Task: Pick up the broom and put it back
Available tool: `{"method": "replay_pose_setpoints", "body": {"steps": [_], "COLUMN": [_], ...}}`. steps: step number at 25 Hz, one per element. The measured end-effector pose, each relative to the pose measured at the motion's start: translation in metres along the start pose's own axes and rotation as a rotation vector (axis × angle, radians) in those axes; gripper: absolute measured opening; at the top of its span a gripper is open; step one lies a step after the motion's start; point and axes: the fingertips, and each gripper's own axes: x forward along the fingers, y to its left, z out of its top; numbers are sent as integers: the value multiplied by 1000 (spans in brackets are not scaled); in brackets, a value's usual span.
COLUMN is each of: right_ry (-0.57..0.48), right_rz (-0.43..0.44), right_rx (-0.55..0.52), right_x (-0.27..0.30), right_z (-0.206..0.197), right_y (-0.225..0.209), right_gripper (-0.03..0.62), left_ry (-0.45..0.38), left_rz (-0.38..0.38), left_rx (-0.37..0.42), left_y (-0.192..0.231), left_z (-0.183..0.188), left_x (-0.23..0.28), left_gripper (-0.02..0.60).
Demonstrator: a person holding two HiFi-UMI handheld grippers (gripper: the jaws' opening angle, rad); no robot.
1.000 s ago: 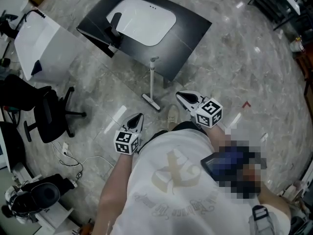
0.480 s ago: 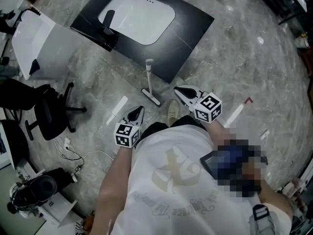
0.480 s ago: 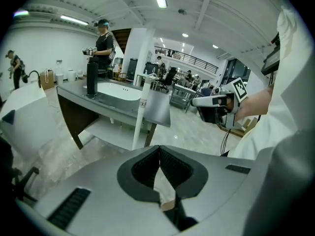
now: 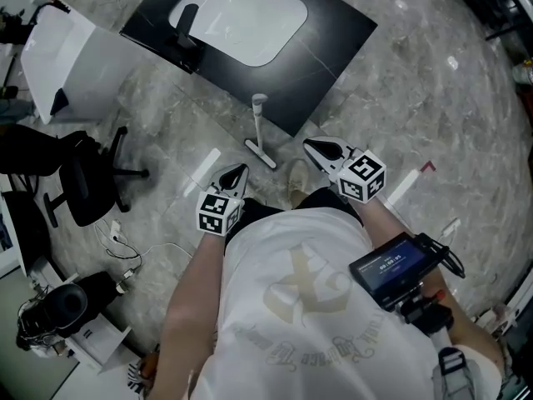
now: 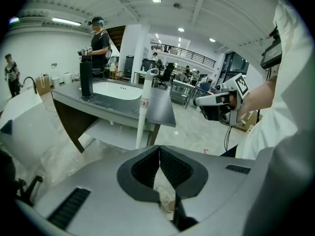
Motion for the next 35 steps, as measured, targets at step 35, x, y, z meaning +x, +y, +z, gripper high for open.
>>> {"method": "replay_pose_setpoints", "body": {"steps": [35], "right_ry": [-89], "right_rz": [-247], "right_rx": [164], "right_x": [-41], "right_z": [-19], "right_y": [-36], "right_gripper": [18], "left_ry": [225], "left_rz": [-101], "left_rx": [44], "left_y": [40], "left_z": [-52], "left_x": [123], "left_gripper": [72]}}
